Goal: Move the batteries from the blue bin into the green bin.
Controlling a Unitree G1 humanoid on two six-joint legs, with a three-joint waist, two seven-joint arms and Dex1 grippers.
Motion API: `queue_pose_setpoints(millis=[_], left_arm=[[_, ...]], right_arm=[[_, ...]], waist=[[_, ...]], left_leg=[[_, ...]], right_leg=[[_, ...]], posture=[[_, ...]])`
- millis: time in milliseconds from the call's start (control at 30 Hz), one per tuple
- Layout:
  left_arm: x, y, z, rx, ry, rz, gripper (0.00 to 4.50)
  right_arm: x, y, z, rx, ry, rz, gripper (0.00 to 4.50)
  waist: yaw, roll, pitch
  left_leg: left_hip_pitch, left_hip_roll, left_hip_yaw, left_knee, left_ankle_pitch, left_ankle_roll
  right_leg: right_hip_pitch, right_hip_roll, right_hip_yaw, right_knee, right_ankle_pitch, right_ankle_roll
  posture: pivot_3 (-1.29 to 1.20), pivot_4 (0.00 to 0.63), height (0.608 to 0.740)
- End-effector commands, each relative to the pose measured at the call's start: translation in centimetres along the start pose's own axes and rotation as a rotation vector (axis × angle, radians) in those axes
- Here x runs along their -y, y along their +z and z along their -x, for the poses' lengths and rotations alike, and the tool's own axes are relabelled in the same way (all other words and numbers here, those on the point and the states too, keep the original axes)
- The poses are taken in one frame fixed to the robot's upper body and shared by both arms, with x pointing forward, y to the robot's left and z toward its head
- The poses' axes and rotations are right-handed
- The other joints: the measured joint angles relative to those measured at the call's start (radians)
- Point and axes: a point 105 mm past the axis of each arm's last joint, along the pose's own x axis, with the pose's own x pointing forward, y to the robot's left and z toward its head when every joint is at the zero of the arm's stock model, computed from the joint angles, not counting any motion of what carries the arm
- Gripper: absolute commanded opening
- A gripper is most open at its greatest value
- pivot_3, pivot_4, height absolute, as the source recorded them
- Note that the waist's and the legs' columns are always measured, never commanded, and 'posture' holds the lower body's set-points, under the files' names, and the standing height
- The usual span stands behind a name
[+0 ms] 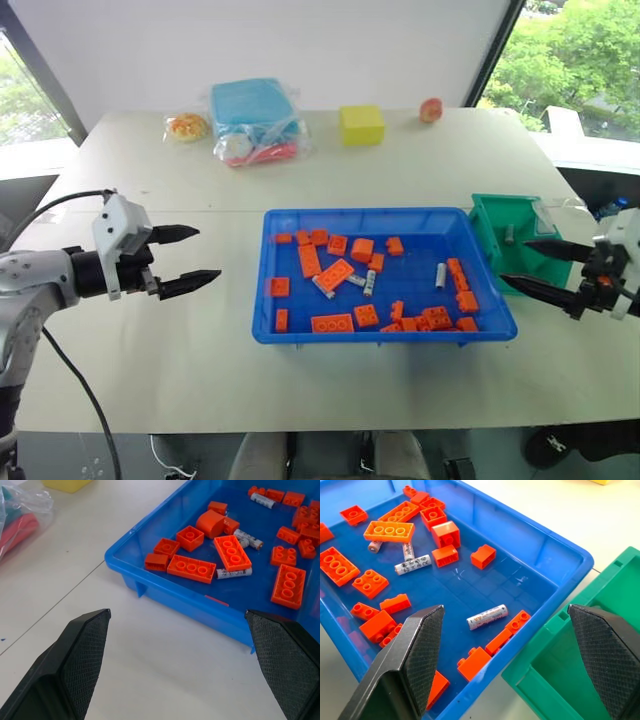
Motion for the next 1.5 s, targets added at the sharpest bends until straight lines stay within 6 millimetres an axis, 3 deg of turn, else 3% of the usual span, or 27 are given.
queue_pose_setpoints(millis=[33,733,767,900,1000,1167,1300,1500], left_arm=[[0.2,0.9,0.0,0.018,-0.009,-0.045,4.5],[0.5,0.6,-0.1,0.001,-0.007,-0.037,4.5],[0.5,0.6,-0.1,0.001,-0.008,-0.032,4.5],[0.8,0.8,0.0,0.021,-0.029,0.016,4.5],[0.6,1.0,-0.1,0.011,-0.005,-0.04,4.5],[1.8,2.0,-0.8,0.063,-0.076,-0.029,4.5],[3.5,1.5,-1.1,0.007,-0.196,-0.042,4.5],[4.3,2.7,-1.3,-0.004,-0.279,-0.084,4.5]], right_arm=[[0.1,0.7,0.3,0.017,-0.006,0.04,4.06],[0.8,0.3,0.2,0.007,-0.018,0.057,4.06],[0.7,0.4,0.2,0.009,-0.01,0.04,4.29],[0.6,0.6,0.2,0.006,0.015,0.042,4.29],[1.2,1.1,-0.1,0.009,-0.008,0.081,4.29],[0.9,4.1,-3.3,0.012,0.18,0.214,4.29],[-0.9,6.5,-6.7,0.023,0.407,0.326,4.29],[-4.5,9.6,-13.0,0.027,0.717,0.496,4.29]], waist=[[0.001,0.0,0.0],[0.0,-0.001,0.0],[0.0,-0.001,0.0],[0.0,-0.001,0.0],[-0.001,-0.001,0.0],[-0.011,0.001,0.001],[-0.013,-0.002,0.002],[-0.027,-0.006,0.002]], left_leg=[[0.0,0.0,0.0,0.0,0.0,0.0],[0.005,0.0,0.003,0.0,0.0,0.0],[0.005,0.0,0.003,0.0,0.0,0.0],[0.006,0.0,0.004,0.0,0.0,0.0],[0.007,0.0,0.004,0.0,0.0,0.0],[0.007,0.001,0.007,0.001,0.0,0.0],[0.01,0.002,0.008,0.003,0.0,0.0],[0.007,0.004,0.011,0.002,0.002,0.002]], right_leg=[[0.0,0.0,0.0,0.0,0.0,0.0],[0.002,0.0,0.002,0.002,0.0,0.0],[0.002,0.0,0.002,0.003,0.0,0.0],[0.003,0.0,0.003,0.004,0.0,0.0],[0.003,-0.001,0.003,0.005,0.0,0.0],[0.002,-0.002,0.003,0.006,-0.001,-0.003],[-0.002,-0.002,0.003,0.014,-0.001,-0.002],[-0.011,-0.002,0.006,0.019,0.0,0.0]], posture=[[0.0,0.15,0.704],[0.0,0.15,0.704],[0.0,0.15,0.704],[0.0,0.15,0.704],[0.0,0.15,0.704],[0.0,0.15,0.704],[0.0,0.15,0.704],[0.0,0.15,0.704]])
